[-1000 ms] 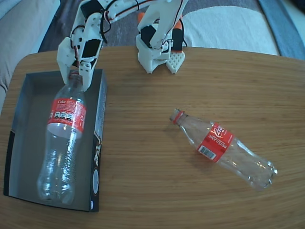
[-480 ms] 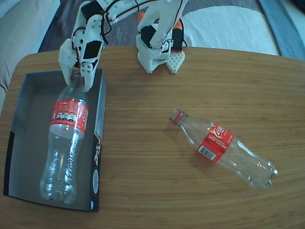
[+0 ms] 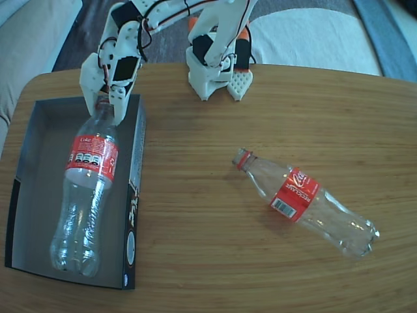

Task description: Grasp the bottles and put them in the box.

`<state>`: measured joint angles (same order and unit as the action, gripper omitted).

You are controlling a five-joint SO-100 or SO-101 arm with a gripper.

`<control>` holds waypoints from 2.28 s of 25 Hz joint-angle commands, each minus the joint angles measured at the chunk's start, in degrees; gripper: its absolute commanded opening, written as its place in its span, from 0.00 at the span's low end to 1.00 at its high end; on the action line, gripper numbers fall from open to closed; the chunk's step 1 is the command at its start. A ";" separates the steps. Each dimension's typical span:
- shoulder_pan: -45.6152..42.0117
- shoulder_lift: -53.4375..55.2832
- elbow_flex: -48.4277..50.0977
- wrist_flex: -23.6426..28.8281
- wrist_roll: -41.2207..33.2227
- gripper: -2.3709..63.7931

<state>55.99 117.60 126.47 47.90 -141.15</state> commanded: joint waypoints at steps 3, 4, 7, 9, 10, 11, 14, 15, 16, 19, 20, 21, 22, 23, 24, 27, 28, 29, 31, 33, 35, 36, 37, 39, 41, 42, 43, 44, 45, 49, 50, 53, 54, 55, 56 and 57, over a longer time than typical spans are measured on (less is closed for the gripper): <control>-0.18 0.26 -0.88 -0.62 0.18 0.18; -0.18 0.26 -0.88 -0.62 0.26 0.23; -0.35 0.26 -1.14 -0.70 3.25 0.40; -0.62 0.26 -1.32 -0.70 4.48 0.41; -0.62 0.26 -1.32 -0.70 4.48 0.40; -0.70 0.26 -1.23 -0.70 4.48 0.40; -0.88 0.26 -1.14 -0.70 5.01 0.39; -0.88 0.26 -1.23 -0.70 5.01 0.39; -0.88 0.26 -1.49 -0.70 5.10 0.39; -1.14 0.26 -3.08 -0.62 5.19 0.39; -1.76 0.26 -4.04 -0.62 5.27 0.39; -2.20 0.26 -5.19 -0.62 6.24 0.39; -2.90 0.18 -6.59 -0.35 7.47 0.39; -3.87 0.18 -7.91 0.00 8.70 0.39; -4.83 0.18 -9.05 0.00 10.11 0.39; -8.96 0.18 -13.01 0.09 15.91 0.39; -10.46 0.18 -14.41 0.09 18.02 0.39; -11.87 0.18 -15.82 0.09 19.95 0.39; -14.41 0.18 -18.02 0.09 23.12 0.39; -16.88 0.35 -19.42 0.18 25.40 0.39; -19.25 0.53 -20.92 0.18 27.60 0.39; -20.39 0.62 -21.71 0.18 28.48 0.39; -21.36 0.53 -22.41 0.18 28.92 0.39; -23.38 0.44 -23.73 0.18 28.92 0.39; -26.02 0.53 -24.61 0.18 29.00 0.39; -27.25 0.97 -24.70 0.18 29.09 0.39; -28.39 1.23 -24.70 0.18 29.62 0.39; -29.62 1.32 -24.79 0.18 30.94 0.39; -30.85 1.32 -25.31 0.18 32.43 0.39; -35.16 1.32 -26.28 0.26 37.79 0.39; -36.12 1.32 -26.28 0.35 38.85 0.39; -39.81 1.32 -28.39 5.45 39.64 0.39; -41.04 1.23 -29.62 8.26 39.55 0.39; -42.28 1.23 -30.76 11.43 39.02 0.39; -43.33 1.23 -31.90 14.59 38.85 0.39; -44.38 1.23 -33.13 17.58 38.67 0.39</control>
<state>13.45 117.51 98.70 60.21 -102.30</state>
